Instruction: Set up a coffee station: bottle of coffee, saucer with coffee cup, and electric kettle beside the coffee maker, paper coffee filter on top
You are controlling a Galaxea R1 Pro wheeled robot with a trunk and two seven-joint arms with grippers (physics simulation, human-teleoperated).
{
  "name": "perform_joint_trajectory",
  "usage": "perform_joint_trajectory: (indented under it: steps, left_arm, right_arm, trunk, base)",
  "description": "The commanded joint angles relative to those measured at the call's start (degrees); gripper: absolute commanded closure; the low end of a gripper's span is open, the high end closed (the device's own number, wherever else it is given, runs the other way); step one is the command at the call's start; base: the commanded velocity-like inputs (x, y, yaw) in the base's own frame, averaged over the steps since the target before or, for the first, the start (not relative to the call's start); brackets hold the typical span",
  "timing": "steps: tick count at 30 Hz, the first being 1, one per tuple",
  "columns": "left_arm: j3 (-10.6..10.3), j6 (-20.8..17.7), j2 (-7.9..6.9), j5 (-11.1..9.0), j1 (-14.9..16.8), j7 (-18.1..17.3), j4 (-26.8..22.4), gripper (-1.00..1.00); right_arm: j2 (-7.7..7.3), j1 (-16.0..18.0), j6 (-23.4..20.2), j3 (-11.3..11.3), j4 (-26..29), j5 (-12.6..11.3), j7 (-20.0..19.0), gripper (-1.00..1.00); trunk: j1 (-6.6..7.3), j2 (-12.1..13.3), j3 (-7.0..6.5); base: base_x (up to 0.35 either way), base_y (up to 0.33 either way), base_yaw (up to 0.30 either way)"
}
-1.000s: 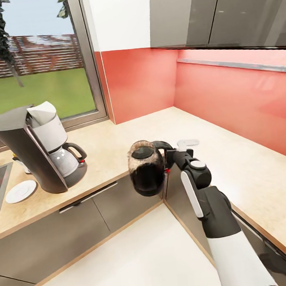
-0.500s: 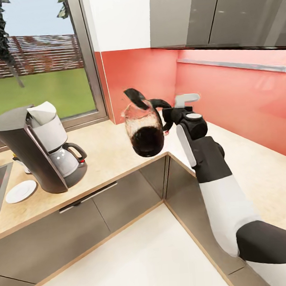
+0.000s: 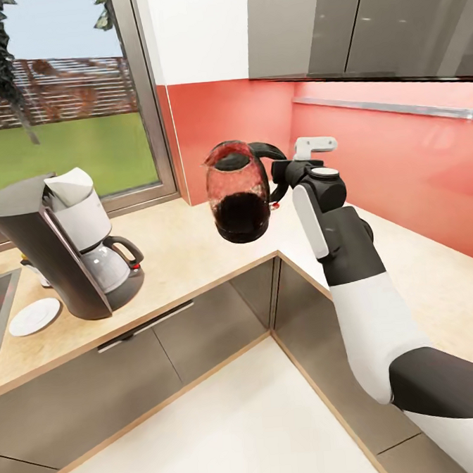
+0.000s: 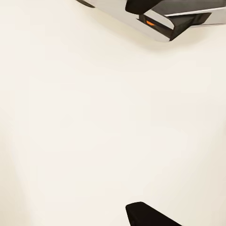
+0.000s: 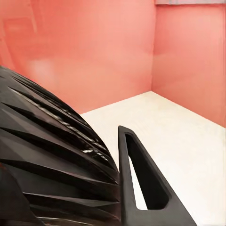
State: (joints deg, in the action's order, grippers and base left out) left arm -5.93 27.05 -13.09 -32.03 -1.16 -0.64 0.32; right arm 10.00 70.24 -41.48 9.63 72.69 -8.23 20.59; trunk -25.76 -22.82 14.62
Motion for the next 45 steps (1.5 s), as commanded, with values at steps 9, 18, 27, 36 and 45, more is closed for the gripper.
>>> perform_joint_trajectory:
  steps: [9, 18, 27, 36, 45]
  left_arm:
    - [-0.5, 0.2, 0.0, -0.5, 0.0, -0.1, 0.0, -1.0]
    - [-0.5, 0.2, -0.06, -0.5, -0.4, -0.1, 0.1, -1.0]
    - [-0.6, 0.1, -0.02, 3.4, -1.3, 0.0, 2.1, -1.0]
    - [-0.5, -0.1, -0.19, 4.8, -2.9, 0.1, 2.4, -1.0]
    - [-0.6, -8.3, -0.24, 5.0, -4.9, 1.3, 2.3, -1.0]
  right_arm:
    - [0.0, -0.1, -0.1, -0.3, 0.0, -4.5, 0.8, 1.0]
    - [0.0, -0.6, -0.1, -0.5, -0.2, -16.3, 0.8, 1.0]
    - [0.0, -0.9, -0.1, -0.5, -0.2, -17.0, 0.8, 1.0]
    - [0.0, -1.7, -0.1, -0.4, -0.7, -16.6, 0.8, 1.0]
    - [0.0, -3.7, 0.1, -0.3, -1.3, -16.6, 0.9, 1.0]
  trunk:
    - [-0.03, -0.1, 0.09]
    - [-0.03, -0.1, 0.09]
    - [-0.03, -0.1, 0.09]
    - [-0.03, -0.1, 0.09]
    - [-0.03, -0.1, 0.09]
  base:
    - [0.0, 0.0, 0.0]
    - [0.0, 0.0, 0.0]
    - [0.0, 0.0, 0.174]
    - [0.0, 0.0, 0.273]
    - [0.0, 0.0, 0.257]
